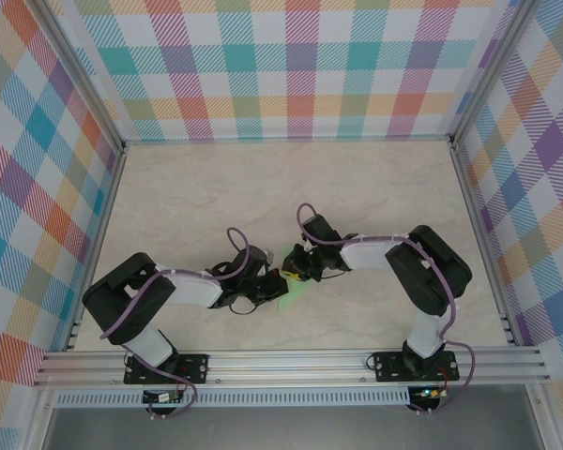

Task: Fold a paper plane with a square sheet of paper (pick it up from the middle)
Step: Fourth fold the wing at the center of the table.

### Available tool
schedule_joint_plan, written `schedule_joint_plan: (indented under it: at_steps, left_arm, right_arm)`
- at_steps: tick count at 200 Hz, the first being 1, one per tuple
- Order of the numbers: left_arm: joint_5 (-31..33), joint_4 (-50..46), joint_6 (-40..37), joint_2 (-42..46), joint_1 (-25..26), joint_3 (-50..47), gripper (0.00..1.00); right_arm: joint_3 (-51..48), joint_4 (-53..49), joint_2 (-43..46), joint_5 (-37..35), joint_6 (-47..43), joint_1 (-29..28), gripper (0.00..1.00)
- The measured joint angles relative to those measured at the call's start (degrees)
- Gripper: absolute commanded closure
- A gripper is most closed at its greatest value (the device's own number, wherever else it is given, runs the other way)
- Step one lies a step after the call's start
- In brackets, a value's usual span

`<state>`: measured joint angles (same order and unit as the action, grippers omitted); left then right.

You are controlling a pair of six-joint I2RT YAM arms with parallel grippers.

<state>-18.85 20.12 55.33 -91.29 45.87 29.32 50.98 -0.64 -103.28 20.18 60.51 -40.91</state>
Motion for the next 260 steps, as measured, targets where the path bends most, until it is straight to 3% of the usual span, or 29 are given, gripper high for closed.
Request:
schedule_joint_plan:
  at_steps: [31, 80, 168, 211, 260]
  left_arm:
    - [0.48, -0.35, -0.26, 0.87, 0.13, -0.63, 1.00]
    - [0.48, -0.96, -1.62, 1.07, 0.15, -0.52, 1.00]
    - [0.48, -1.75, -2.25, 1.09, 0.17, -0.22, 1.00]
    - [0.50, -1.95, -2.25, 1.16, 0.17, -0.22, 1.00]
    - [0.48, -1.99, -2.69, 1.16, 0.17, -0.22, 1.00]
  right_arm:
    - [3.04, -5.27, 1.75, -0.09, -4.50, 1.31, 0.82]
    - [3.87, -5.29, 7.06, 1.55, -10.56, 2.69, 0.99]
    - [0.02, -1.97, 2.58, 4.33, -11.78, -1.09, 0.99]
    - [-1.01, -0.63, 0.15, 2.08, -12.15, -0.83, 0.99]
    - [-3.98, 4.83, 0.20, 4.33, -12.13, 0.72, 0.97]
